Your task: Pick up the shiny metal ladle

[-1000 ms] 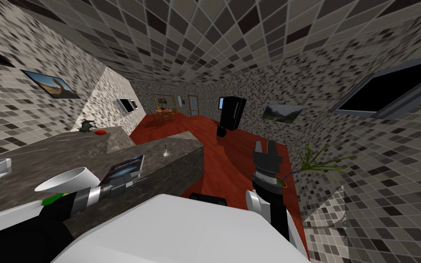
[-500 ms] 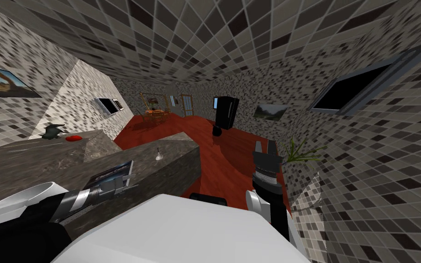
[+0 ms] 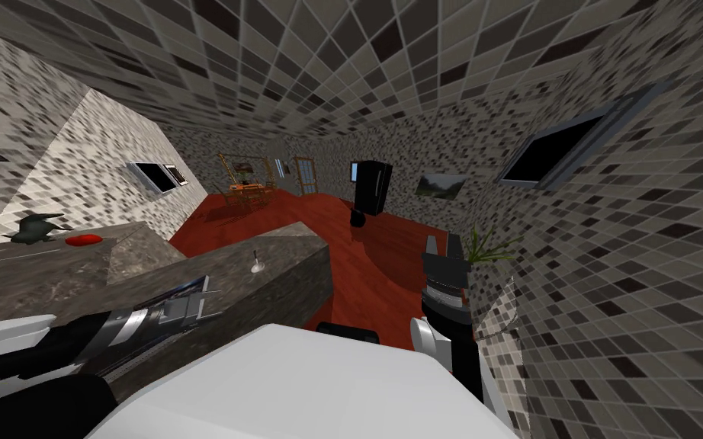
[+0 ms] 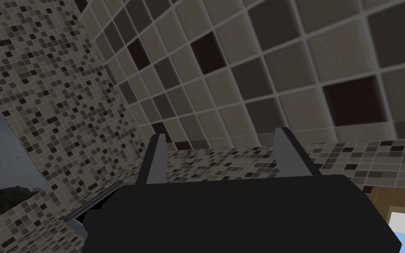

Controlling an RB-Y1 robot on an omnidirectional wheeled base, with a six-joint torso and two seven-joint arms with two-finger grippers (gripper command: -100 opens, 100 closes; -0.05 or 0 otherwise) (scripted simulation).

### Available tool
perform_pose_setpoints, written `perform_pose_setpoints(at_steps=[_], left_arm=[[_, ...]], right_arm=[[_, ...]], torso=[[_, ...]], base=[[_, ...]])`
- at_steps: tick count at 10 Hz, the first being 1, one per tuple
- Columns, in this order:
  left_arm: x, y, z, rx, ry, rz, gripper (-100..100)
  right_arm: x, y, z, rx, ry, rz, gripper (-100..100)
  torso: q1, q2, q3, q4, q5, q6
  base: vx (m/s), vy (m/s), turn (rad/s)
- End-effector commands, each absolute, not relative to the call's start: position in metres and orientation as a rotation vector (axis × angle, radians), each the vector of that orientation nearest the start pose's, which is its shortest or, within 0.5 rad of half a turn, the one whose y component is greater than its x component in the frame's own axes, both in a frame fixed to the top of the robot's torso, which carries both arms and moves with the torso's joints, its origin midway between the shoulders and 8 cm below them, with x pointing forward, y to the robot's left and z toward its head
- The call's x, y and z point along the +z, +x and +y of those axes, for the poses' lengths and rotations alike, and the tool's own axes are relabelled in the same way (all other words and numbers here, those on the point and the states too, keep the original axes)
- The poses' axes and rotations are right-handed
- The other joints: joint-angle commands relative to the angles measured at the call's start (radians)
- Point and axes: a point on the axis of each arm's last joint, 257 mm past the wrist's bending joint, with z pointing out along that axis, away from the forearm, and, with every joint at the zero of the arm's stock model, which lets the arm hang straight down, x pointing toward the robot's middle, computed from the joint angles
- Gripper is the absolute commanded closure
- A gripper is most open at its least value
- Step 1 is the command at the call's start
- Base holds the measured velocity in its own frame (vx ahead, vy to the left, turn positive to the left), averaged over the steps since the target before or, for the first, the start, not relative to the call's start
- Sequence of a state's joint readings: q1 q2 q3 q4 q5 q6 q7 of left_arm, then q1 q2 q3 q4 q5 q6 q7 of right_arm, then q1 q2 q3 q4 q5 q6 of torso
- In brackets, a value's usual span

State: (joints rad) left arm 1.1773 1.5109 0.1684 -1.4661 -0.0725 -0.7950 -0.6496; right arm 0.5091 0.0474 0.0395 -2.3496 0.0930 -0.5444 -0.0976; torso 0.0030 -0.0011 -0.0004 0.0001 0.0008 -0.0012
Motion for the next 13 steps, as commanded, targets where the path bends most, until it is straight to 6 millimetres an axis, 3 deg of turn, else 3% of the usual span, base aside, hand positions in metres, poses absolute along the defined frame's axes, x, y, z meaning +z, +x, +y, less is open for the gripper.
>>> perform_pose_setpoints(at_steps=[1, 2, 4, 5, 6, 7, 9, 10, 11, 12, 13], left_arm=[[-0.271, 0.179, 0.545, -0.162, 0.781, 2.301, -100], [-0.275, 0.163, 0.563, -0.118, 0.858, 2.346, -100], [-0.273, 0.171, 0.562, -0.122, 0.909, 2.345, -100], [-0.276, 0.156, 0.579, -0.084, 0.991, 2.385, -100], [-0.274, 0.162, 0.578, -0.087, 1.033, 2.382, -100], [-0.277, 0.147, 0.595, -0.054, 1.098, 2.421, -100], [-0.274, 0.158, 0.593, -0.059, 1.177, 2.408, -100], [-0.276, 0.146, 0.608, -0.032, 1.264, 2.435, -100], [-0.275, 0.152, 0.606, -0.036, 1.306, 2.426, -100], [-0.276, 0.139, 0.621, -0.014, 1.379, 2.454, -100], [-0.275, 0.147, 0.619, -0.014, 1.423, 2.435, -100]], right_arm=[[0.060, 0.323, -0.257, 1.391, 0.586, 0.532, 0], [0.060, 0.323, -0.257, 1.391, 0.586, 0.532, 0], [0.060, 0.323, -0.257, 1.391, 0.586, 0.532, 0], [0.060, 0.323, -0.257, 1.391, 0.586, 0.532, 0], [0.060, 0.323, -0.257, 1.391, 0.586, 0.531, 0], [0.060, 0.323, -0.257, 1.391, 0.586, 0.532, 0], [0.060, 0.323, -0.257, 1.391, 0.586, 0.532, 0], [0.060, 0.323, -0.257, 1.391, 0.586, 0.532, 0], [0.060, 0.323, -0.257, 1.391, 0.586, 0.532, 0], [0.060, 0.323, -0.257, 1.391, 0.586, 0.532, 0], [0.060, 0.323, -0.257, 1.391, 0.586, 0.532, 0]], torso=[[0.000, 0.000, 0.000, 0.000, 0.000, 0.000], [0.000, 0.000, 0.000, 0.000, 0.000, -0.001], [0.000, 0.000, 0.000, 0.000, 0.000, -0.001], [0.000, 0.000, 0.000, 0.000, 0.000, -0.001], [0.000, 0.000, 0.000, 0.000, 0.000, 0.001], [0.001, 0.000, 0.000, 0.000, 0.000, 0.000], [0.001, -0.001, 0.000, 0.000, 0.000, -0.001], [0.000, 0.000, 0.000, 0.000, 0.000, -0.001], [0.000, 0.000, 0.000, 0.000, 0.000, 0.000], [0.001, 0.000, 0.000, 0.000, 0.000, -0.001], [0.002, -0.001, 0.000, 0.000, 0.000, 0.000]], base=[[0.005, 0.010, -0.008], [0.012, 0.006, -0.310], [0.009, 0.015, -0.045], [0.019, 0.010, -0.243], [0.014, 0.022, -0.174], [0.021, 0.023, -0.259], [0.012, 0.022, -0.052], [0.009, 0.016, -0.244], [0.012, 0.028, -0.130], [0.022, 0.046, -0.209], [0.017, 0.045, -0.122]])
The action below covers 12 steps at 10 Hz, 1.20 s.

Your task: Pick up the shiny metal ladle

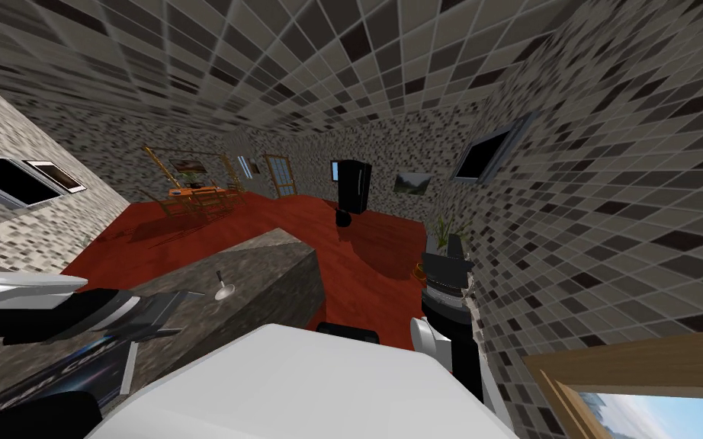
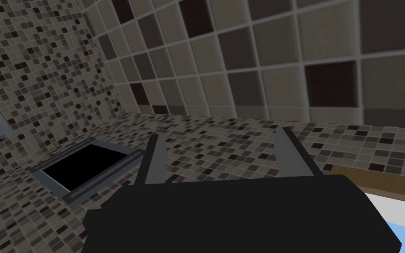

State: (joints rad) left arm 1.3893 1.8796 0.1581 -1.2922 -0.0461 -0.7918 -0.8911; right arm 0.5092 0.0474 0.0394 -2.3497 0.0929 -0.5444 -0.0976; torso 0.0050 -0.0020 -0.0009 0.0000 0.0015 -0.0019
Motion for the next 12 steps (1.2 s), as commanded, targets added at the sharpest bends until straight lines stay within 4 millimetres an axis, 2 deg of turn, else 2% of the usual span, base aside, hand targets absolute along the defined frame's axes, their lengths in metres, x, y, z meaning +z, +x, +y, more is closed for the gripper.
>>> perform_pose_setpoints(at_steps=[1, 2, 3, 4, 5, 6, 7, 8, 9, 10, 11, 12], left_arm=[[-0.275, 0.151, 0.618, -0.022, 1.453, 2.432, -100], [-0.276, 0.140, 0.631, -0.005, 1.548, 2.442, -100], [-0.276, 0.145, 0.629, -0.010, 1.572, 2.435, -100], [-0.277, 0.136, 0.641, 0.000, 1.669, 2.438, -100], [-0.277, 0.147, 0.637, -0.011, 1.724, 2.417, -100], [-0.279, 0.138, 0.647, -0.007, 1.817, 2.413, -100], [-0.279, 0.146, 0.644, -0.016, 1.852, 2.397, -100], [-0.281, 0.137, 0.653, -0.018, 1.937, 2.391, -100], [-0.282, 0.145, 0.650, -0.027, 1.976, 2.369, -100], [-0.285, 0.138, 0.657, -0.037, 2.064, 2.353, -100], [-0.285, 0.144, 0.654, -0.044, 2.092, 2.336, -100], [-0.289, 0.139, 0.659, -0.061, 2.179, 2.310, -100]], right_arm=[[0.060, 0.323, -0.257, 1.391, 0.586, 0.532, 0], [0.060, 0.323, -0.257, 1.391, 0.586, 0.532, 0], [0.060, 0.323, -0.257, 1.391, 0.586, 0.532, 0], [0.060, 0.323, -0.257, 1.391, 0.586, 0.532, 0], [0.060, 0.323, -0.257, 1.391, 0.586, 0.532, 0], [0.060, 0.323, -0.257, 1.391, 0.586, 0.532, 0], [0.060, 0.323, -0.257, 1.391, 0.586, 0.532, 0], [0.060, 0.323, -0.257, 1.391, 0.586, 0.532, 0], [0.060, 0.323, -0.257, 1.391, 0.586, 0.532, 0], [0.060, 0.323, -0.257, 1.391, 0.586, 0.532, 0], [0.060, 0.323, -0.257, 1.391, 0.586, 0.532, 0], [0.060, 0.323, -0.257, 1.391, 0.586, 0.532, 0]], torso=[[0.000, 0.000, 0.000, 0.000, 0.000, 0.000], [-0.001, 0.001, 0.000, 0.000, 0.000, -0.001], [-0.001, 0.001, 0.000, 0.000, 0.000, 0.001], [-0.001, 0.000, 0.000, 0.000, 0.000, 0.000], [0.000, 0.000, 0.000, 0.000, 0.000, 0.000], [0.000, 0.000, 0.000, 0.000, 0.000, 0.000], [0.000, 0.000, 0.000, 0.000, 0.000, 0.000], [0.000, 0.000, 0.000, 0.000, 0.000, 0.000], [0.001, 0.000, 0.000, 0.000, 0.000, 0.000], [0.000, 0.001, 0.001, 0.000, 0.000, -0.001], [0.000, 0.001, 0.001, 0.000, 0.000, 0.000], [0.000, 0.001, 0.001, 0.000, 0.000, -0.001]], base=[[0.008, 0.019, 0.011], [0.011, 0.026, -0.215], [0.012, 0.035, -0.122], [0.013, 0.044, -0.148], [0.011, 0.043, -0.111], [0.014, 0.054, -0.179], [0.007, 0.055, -0.093], [0.007, 0.054, -0.158], [0.002, 0.051, -0.071], [0.001, 0.054, -0.126], [0.001, 0.044, -0.086], [-0.004, 0.045, -0.114]])
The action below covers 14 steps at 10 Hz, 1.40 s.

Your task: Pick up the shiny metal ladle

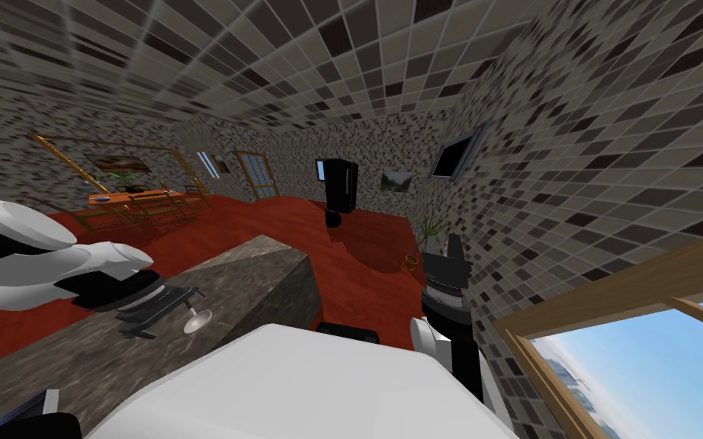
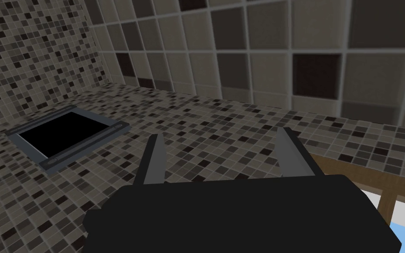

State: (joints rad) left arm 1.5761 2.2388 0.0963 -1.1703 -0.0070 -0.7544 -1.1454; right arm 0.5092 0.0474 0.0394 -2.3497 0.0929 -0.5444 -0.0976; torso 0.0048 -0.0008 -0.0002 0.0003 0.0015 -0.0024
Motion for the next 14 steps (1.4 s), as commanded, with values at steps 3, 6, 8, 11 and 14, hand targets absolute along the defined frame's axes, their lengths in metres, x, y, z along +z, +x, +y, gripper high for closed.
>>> perform_pose_setpoints(at_steps=[3, 6, 8, 11, 14], left_arm=[[-0.294, 0.142, 0.658, -0.092, 2.293, 2.257, -100], [-0.310, 0.135, 0.655, -0.182, 2.490, 2.146, -100], [-0.317, 0.134, 0.650, -0.218, 2.537, 2.107, -100], [-0.324, 0.132, 0.643, -0.253, 2.560, 2.081, -100], [-0.330, 0.144, 0.639, -0.257, 2.536, 2.114, -100]], right_arm=[[0.060, 0.323, -0.257, 1.391, 0.586, 0.532, 0], [0.060, 0.323, -0.257, 1.391, 0.586, 0.532, 0], [0.060, 0.323, -0.257, 1.391, 0.586, 0.532, 0], [0.060, 0.323, -0.257, 1.391, 0.586, 0.532, 0], [0.060, 0.323, -0.257, 1.391, 0.586, 0.531, 0]], torso=[[0.001, 0.000, 0.000, 0.000, 0.000, 0.000], [0.001, 0.001, 0.000, 0.000, 0.000, 0.000], [0.001, 0.001, 0.000, 0.000, 0.000, -0.001], [-0.001, 0.001, 0.001, 0.000, 0.000, -0.001], [-0.002, 0.004, 0.002, 0.001, -0.001, 0.000]], base=[[-0.006, 0.054, -0.074], [-0.012, 0.067, -0.102], [-0.009, 0.044, -0.015], [-0.010, 0.027, -0.026], [-0.073, 0.019, -0.079]])
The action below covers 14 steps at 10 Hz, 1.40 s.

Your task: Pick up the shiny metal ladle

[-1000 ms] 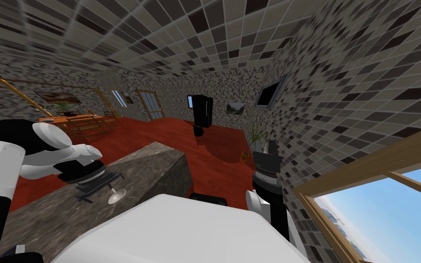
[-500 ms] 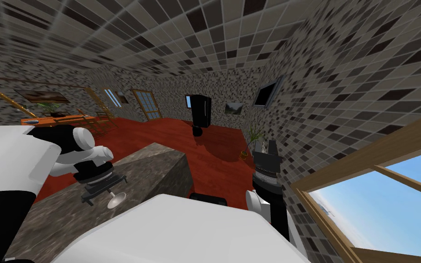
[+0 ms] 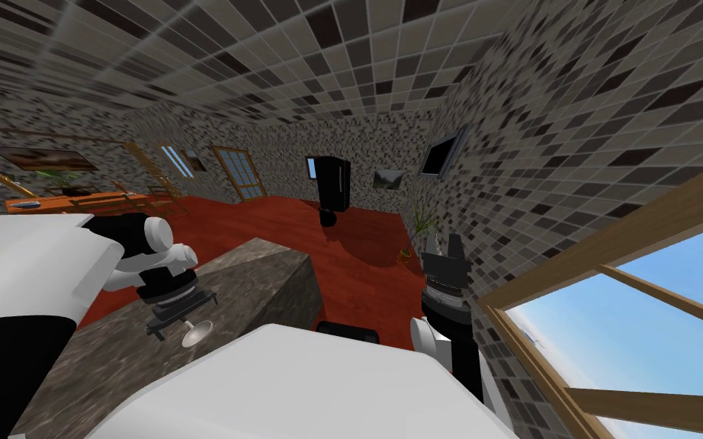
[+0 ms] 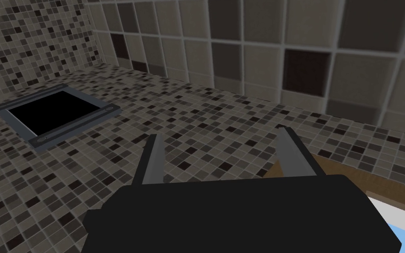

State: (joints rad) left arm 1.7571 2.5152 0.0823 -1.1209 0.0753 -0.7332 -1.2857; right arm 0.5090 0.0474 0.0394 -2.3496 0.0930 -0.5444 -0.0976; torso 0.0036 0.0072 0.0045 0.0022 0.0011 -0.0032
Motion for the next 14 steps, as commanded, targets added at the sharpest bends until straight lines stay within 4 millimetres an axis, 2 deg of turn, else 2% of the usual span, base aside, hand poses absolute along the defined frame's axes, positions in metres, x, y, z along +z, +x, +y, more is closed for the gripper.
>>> perform_pose_setpoints(at_steps=[1, 7, 8, 9, 13, 14], left_arm=[[-0.332, 0.149, 0.637, 0.232, -2.268, -1.907, -100], [-0.347, 0.175, 0.623, 0.238, -2.227, -1.964, -100], [-0.344, 0.172, 0.626, 0.236, -2.232, -1.956, -100], [-0.345, 0.173, 0.625, 0.237, -2.230, -1.958, 100], [-0.345, 0.171, 0.625, 0.242, -2.228, -1.957, 100], [-0.345, 0.171, 0.625, 0.242, -2.229, -1.957, 0]], right_arm=[[0.060, 0.323, -0.257, 1.391, 0.586, 0.531, 0], [0.060, 0.323, -0.257, 1.391, 0.586, 0.532, 0], [0.060, 0.323, -0.257, 1.391, 0.586, 0.532, 0], [0.060, 0.323, -0.257, 1.391, 0.586, 0.532, 0], [0.060, 0.323, -0.257, 1.391, 0.586, 0.532, 0], [0.060, 0.323, -0.257, 1.391, 0.586, 0.532, 0]], torso=[[0.000, 0.000, 0.000, 0.000, 0.000, 0.000], [-0.001, -0.002, -0.001, 0.000, 0.000, 0.000], [-0.001, -0.002, -0.001, 0.000, 0.000, 0.000], [-0.001, -0.004, -0.002, 0.000, 0.000, -0.001], [0.000, -0.010, -0.005, -0.002, 0.001, 0.001], [0.000, -0.010, -0.005, -0.002, 0.001, 0.001]], base=[[-0.139, 0.043, -0.100], [-0.095, 0.028, -0.084], [-0.046, 0.014, -0.025], [-0.007, 0.002, 0.005], [-0.001, 0.001, 0.004], [0.000, 0.000, 0.000]])
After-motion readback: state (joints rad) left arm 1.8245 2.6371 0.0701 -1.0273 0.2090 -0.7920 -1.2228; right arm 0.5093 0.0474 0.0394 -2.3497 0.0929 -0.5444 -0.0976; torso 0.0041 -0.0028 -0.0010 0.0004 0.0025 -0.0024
